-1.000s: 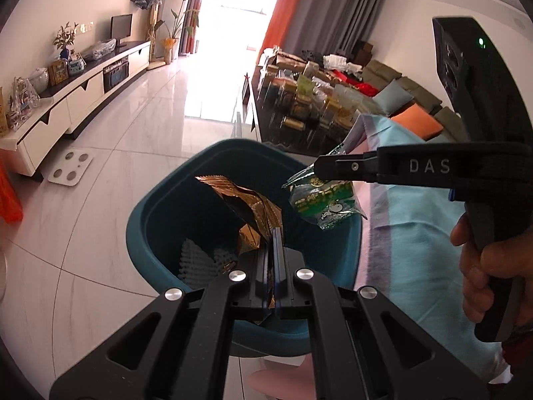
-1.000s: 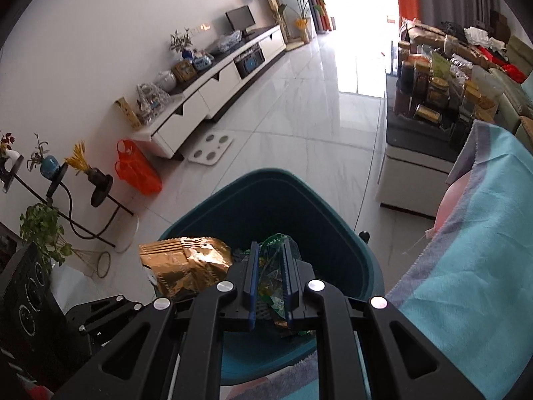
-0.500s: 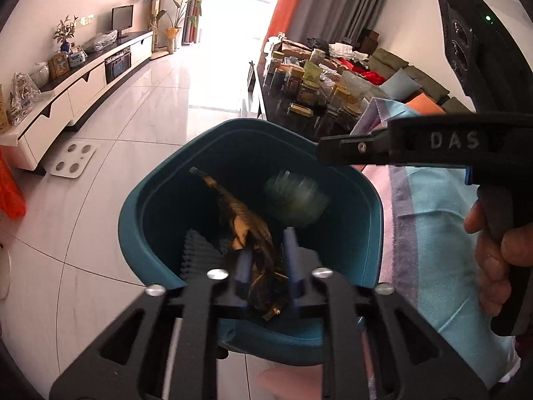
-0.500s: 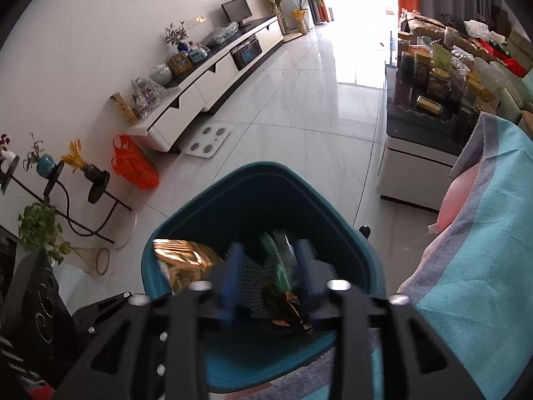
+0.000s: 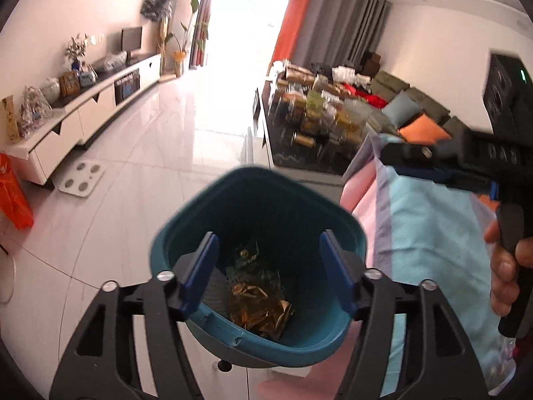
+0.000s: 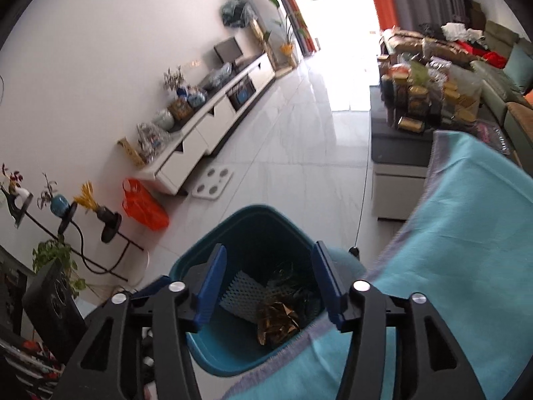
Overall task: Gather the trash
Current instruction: 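Open both tools to drop the wrapper and bag into the bin, then move both tools back over the paper cups on the table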
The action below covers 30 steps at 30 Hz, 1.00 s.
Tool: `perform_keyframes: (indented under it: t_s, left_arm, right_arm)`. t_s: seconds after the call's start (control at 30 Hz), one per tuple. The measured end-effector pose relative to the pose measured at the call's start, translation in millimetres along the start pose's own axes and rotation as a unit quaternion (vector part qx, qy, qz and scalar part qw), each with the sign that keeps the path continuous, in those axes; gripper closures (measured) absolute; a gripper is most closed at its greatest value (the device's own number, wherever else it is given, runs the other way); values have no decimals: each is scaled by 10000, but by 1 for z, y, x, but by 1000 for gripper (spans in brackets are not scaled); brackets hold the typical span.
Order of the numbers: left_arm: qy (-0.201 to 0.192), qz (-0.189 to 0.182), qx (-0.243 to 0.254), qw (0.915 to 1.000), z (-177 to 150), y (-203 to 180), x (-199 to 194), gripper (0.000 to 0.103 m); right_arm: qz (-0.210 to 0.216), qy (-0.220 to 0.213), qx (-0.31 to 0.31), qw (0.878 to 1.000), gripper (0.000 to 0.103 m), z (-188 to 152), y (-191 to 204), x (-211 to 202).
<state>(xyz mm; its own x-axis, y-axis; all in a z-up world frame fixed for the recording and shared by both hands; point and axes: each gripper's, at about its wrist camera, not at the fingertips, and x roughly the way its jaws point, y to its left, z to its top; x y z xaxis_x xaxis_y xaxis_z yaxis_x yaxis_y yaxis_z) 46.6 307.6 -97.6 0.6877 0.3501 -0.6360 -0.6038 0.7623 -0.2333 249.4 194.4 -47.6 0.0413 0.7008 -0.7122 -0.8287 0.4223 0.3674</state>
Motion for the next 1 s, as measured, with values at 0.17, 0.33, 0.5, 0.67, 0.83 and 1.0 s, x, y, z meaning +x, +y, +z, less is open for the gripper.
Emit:
perform_keyframes:
  t_s: [0.17,0.33,0.5,0.67,0.83,1.0]
  left_arm:
    - [-497,-48,-22,9988,12,-9,-45,14]
    - [-912,-217,191,9954,19,-34,-87,6]
    - [-1347,-357,498,9890,23,-71,-121,6]
    - [-1467,-522,724,9851,25,-105,-141,6]
    - [-1461,-720,832,9831,18,-136,-149,5]
    - [-1567,-889,1198,9763,3,-175,-161,5]
  right_arm:
    - [14,-402,20,9992,39,-11,-7,-40]
    - [-129,-813,-134,9965,20,-31,-6,-78]
    - [-394,-1295,-152,9907,14,-57,-14,-122]
    - [-725,-1632,-60,9839,9,-85,-32,-164]
    - [-1043,-1927,-50,9757,7,-115,-42,-200]
    - [-1322,-2168,-33,9672,7,-147,-52,-231]
